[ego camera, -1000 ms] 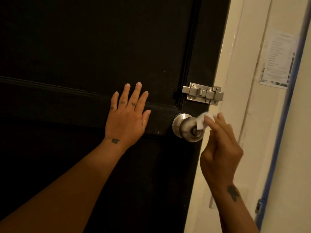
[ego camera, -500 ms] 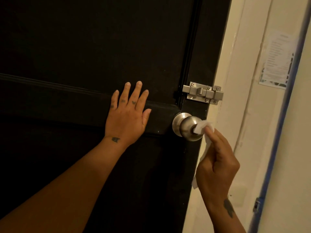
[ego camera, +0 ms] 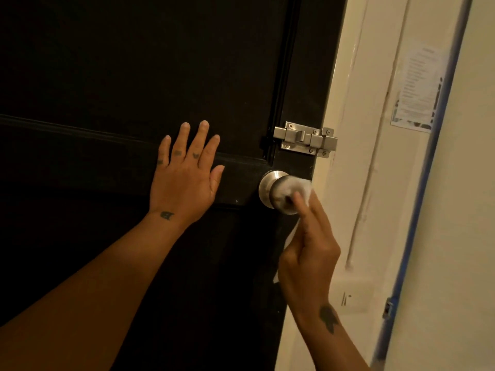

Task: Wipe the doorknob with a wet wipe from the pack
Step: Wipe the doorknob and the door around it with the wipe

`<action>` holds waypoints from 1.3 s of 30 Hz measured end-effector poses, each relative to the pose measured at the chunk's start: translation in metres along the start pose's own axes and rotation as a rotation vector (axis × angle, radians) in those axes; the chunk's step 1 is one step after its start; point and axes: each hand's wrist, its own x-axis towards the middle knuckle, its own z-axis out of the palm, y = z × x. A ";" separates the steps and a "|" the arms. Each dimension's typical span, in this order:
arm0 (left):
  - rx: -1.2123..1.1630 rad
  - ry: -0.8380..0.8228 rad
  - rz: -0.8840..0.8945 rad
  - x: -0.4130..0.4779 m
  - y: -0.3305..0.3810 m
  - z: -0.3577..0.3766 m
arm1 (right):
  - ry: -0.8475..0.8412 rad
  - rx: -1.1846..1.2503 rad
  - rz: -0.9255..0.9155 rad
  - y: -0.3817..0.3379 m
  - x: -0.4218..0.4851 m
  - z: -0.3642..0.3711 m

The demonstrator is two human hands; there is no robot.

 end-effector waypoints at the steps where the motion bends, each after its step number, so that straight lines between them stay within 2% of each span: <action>1: 0.000 -0.001 -0.002 0.000 0.000 0.000 | -0.034 -0.017 -0.039 -0.004 -0.002 0.000; 5: -0.015 -0.012 0.000 0.000 0.001 -0.002 | -0.027 -0.055 -0.116 -0.004 0.014 -0.002; 8: -0.011 -0.019 0.004 -0.001 0.001 -0.002 | 0.034 -0.073 -0.085 0.007 0.031 -0.006; 15: -0.029 -0.036 -0.002 0.001 0.001 -0.002 | 0.016 -0.037 -0.017 0.012 0.007 0.001; 23: -0.077 -0.123 -0.021 0.000 0.003 -0.009 | -0.108 0.045 -0.048 0.014 -0.027 -0.018; 25: -0.184 -0.111 -0.011 -0.005 0.004 -0.015 | -0.117 0.084 0.013 0.017 -0.032 -0.025; 29: -0.620 -0.044 0.072 -0.035 0.017 -0.032 | -0.202 0.199 0.204 0.023 -0.039 -0.036; 31: -0.839 -0.157 0.045 -0.053 0.026 -0.038 | -0.228 0.239 0.269 0.024 -0.041 -0.039; 33: -0.998 -0.410 -0.088 -0.068 0.036 -0.039 | -0.249 0.300 0.313 0.025 -0.042 -0.042; 35: -1.073 -0.621 -0.254 -0.079 0.044 -0.032 | -0.272 0.369 0.337 0.024 -0.044 -0.044; 39: -1.238 -0.882 -0.502 -0.094 0.053 -0.028 | -0.311 0.440 0.355 0.020 -0.047 -0.044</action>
